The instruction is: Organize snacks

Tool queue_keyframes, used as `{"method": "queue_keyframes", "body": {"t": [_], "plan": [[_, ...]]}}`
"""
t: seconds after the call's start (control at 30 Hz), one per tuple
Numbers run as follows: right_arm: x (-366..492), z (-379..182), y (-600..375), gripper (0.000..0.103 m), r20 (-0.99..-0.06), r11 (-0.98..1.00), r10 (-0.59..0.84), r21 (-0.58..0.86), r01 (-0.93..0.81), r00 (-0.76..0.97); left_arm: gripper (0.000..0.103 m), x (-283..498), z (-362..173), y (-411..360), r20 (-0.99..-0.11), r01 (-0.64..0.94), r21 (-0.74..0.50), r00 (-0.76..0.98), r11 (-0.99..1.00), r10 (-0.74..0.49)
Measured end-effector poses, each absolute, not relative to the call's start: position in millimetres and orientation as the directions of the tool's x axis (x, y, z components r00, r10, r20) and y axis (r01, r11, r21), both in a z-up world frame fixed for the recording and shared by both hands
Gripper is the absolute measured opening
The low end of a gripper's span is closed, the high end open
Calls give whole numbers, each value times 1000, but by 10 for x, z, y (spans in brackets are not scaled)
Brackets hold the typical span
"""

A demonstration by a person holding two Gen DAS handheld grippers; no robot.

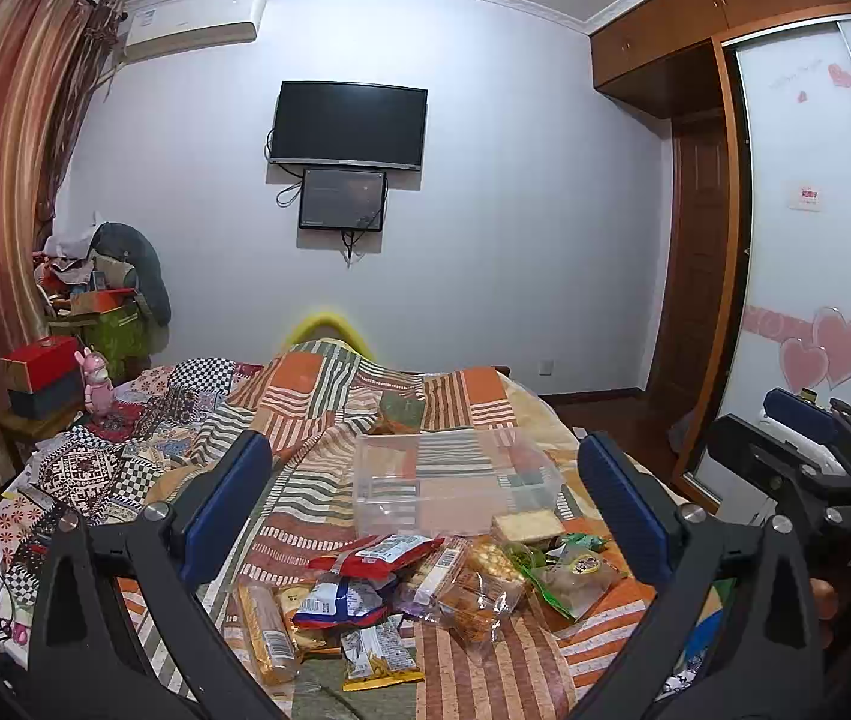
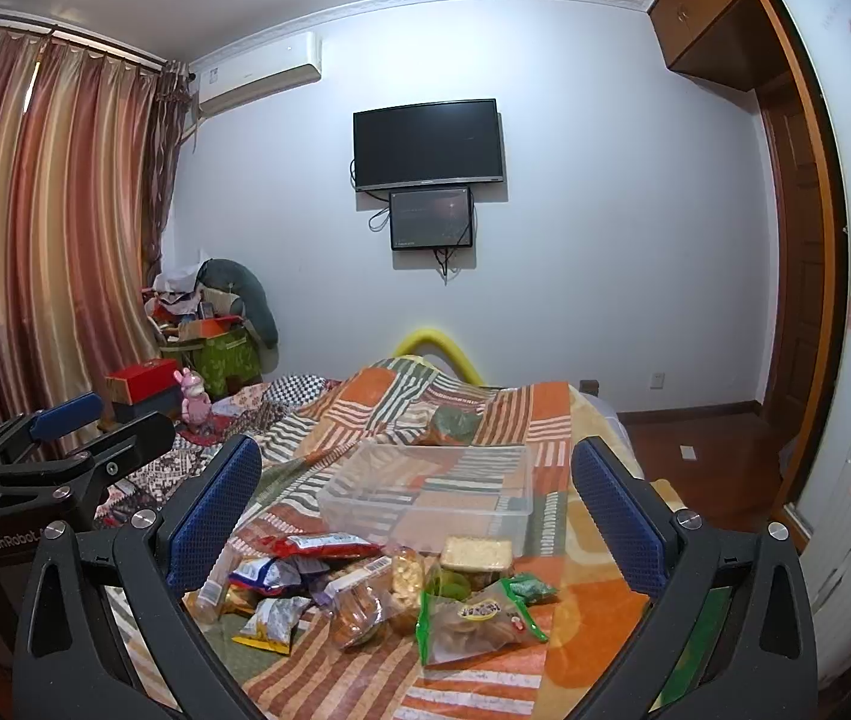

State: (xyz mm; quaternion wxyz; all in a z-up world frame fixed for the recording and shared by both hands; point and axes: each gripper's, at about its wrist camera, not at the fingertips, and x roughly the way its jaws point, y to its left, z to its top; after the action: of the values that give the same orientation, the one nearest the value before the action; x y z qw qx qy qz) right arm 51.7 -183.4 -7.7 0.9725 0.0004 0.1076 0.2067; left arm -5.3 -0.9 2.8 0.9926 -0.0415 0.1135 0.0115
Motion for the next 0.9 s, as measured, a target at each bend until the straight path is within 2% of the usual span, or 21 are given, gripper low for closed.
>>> {"method": "queue_keyframes", "body": {"t": [0.9], "plan": [[480,-44,-1826,103,-201,916,398,42,-398,895,103,-43,31,-23,-224,-31,-83,975,996,12]]}}
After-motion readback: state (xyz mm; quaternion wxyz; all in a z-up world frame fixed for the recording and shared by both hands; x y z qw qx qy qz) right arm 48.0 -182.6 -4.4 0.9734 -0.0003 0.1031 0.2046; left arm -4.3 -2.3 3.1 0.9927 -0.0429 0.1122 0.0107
